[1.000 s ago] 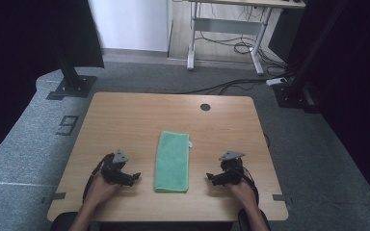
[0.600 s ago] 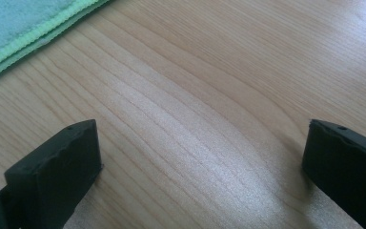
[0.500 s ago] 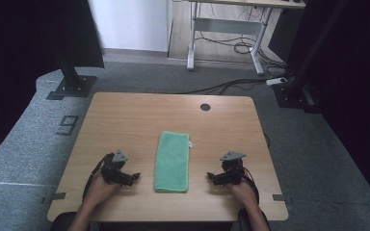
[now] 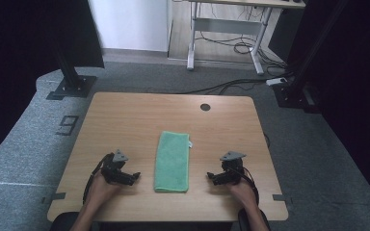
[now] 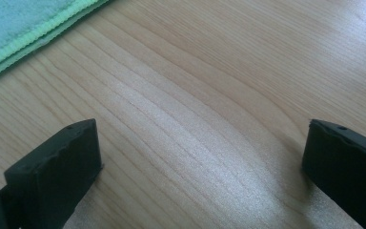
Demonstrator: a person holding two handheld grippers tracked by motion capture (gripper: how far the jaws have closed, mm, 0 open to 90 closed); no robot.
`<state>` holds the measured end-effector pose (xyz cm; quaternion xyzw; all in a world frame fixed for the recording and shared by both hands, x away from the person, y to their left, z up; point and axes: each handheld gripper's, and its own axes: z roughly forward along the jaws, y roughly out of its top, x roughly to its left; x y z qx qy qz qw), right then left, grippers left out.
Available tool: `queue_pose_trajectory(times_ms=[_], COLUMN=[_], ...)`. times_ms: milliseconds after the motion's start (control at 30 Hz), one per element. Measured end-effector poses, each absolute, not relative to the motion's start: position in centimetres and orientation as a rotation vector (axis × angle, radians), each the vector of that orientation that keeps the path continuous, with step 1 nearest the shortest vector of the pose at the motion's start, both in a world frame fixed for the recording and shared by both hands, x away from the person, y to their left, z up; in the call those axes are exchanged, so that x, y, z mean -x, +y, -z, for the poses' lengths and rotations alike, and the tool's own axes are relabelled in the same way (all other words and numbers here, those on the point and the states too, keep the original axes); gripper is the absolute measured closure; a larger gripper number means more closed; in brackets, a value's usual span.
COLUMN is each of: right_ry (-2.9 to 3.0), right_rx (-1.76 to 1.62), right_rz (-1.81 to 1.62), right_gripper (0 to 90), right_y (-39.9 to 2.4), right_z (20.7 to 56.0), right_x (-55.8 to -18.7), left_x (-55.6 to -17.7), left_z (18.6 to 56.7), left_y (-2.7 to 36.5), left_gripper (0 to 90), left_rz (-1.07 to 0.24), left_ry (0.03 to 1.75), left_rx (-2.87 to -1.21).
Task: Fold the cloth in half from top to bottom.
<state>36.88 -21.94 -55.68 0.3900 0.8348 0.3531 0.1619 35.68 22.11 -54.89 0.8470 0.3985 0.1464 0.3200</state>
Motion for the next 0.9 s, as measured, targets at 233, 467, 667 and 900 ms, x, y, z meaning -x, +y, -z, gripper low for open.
queue_pose_trajectory(times_ms=[233, 467, 667, 900], right_ry=[2.381, 2.366, 2.358, 2.353], right_rx=[-1.116, -1.141, -1.153, -1.160], right_rz=[-1.008, -1.000, -0.995, -0.994], right_gripper=[0.0, 0.0, 0.0, 0.0], right_y=[-21.9, -21.7, -21.6, -21.6], right_z=[55.7, 55.7, 55.7, 55.7], right_x=[-36.9, -36.8, -36.8, -36.8], left_x=[-35.8, -36.4, -36.7, -37.5], left_z=[54.9, 54.5, 53.5, 52.3], left_y=[22.1, 21.9, 21.1, 18.8], left_gripper=[0.0, 0.0, 0.0, 0.0], left_rz=[-0.386, -0.400, -0.392, -0.390], left_ry=[1.052, 1.071, 1.044, 0.992], left_rx=[-2.223, -2.232, -2.197, -2.181])
